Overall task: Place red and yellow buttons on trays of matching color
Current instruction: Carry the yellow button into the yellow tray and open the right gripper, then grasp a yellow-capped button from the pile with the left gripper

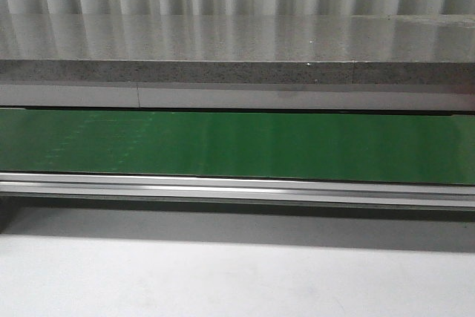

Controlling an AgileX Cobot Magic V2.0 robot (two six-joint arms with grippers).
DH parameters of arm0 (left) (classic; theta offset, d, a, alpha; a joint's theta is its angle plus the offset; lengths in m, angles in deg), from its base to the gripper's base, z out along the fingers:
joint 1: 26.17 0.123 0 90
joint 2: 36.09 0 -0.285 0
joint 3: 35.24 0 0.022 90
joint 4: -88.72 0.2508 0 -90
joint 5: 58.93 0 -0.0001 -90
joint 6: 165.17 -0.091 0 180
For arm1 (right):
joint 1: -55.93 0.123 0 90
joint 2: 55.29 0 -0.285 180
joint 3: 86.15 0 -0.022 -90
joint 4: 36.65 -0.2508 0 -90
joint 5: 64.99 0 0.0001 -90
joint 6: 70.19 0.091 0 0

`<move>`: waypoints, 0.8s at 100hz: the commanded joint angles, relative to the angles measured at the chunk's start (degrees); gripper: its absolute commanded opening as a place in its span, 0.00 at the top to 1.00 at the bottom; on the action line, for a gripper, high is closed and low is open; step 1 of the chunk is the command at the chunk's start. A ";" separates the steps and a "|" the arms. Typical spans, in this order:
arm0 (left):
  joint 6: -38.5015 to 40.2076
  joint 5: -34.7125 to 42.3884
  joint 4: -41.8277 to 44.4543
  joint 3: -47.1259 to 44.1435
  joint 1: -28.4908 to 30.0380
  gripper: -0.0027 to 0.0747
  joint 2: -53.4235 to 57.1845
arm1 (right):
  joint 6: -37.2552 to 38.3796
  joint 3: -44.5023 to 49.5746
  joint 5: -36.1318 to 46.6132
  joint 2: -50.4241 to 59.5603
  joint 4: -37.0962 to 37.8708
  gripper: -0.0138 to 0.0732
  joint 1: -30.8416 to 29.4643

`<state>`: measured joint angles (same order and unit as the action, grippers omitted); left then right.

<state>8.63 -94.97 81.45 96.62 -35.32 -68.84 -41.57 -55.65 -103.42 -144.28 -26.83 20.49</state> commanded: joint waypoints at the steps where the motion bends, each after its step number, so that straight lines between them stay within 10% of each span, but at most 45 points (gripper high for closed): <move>1: 0.01 4.30 -0.94 1.47 -0.46 0.99 -0.36 | -1.45 -1.17 -0.73 5.92 0.38 0.22 -0.16; 26: 0.01 4.30 -0.94 1.47 -0.46 0.99 -0.36 | -8.44 -1.17 -3.90 18.65 -0.18 0.29 10.75; 46: 0.01 4.30 -0.94 1.47 -0.46 0.99 -0.36 | -12.76 -1.17 -7.49 24.79 -0.76 0.93 25.34; 80: 0.01 4.30 -0.94 1.47 -0.46 0.99 -0.36 | -18.66 1.33 -8.85 35.65 -0.80 0.91 41.58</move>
<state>8.63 -94.87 81.45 96.62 -35.32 -68.84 -57.12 -54.55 -115.37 -112.15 -28.03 59.16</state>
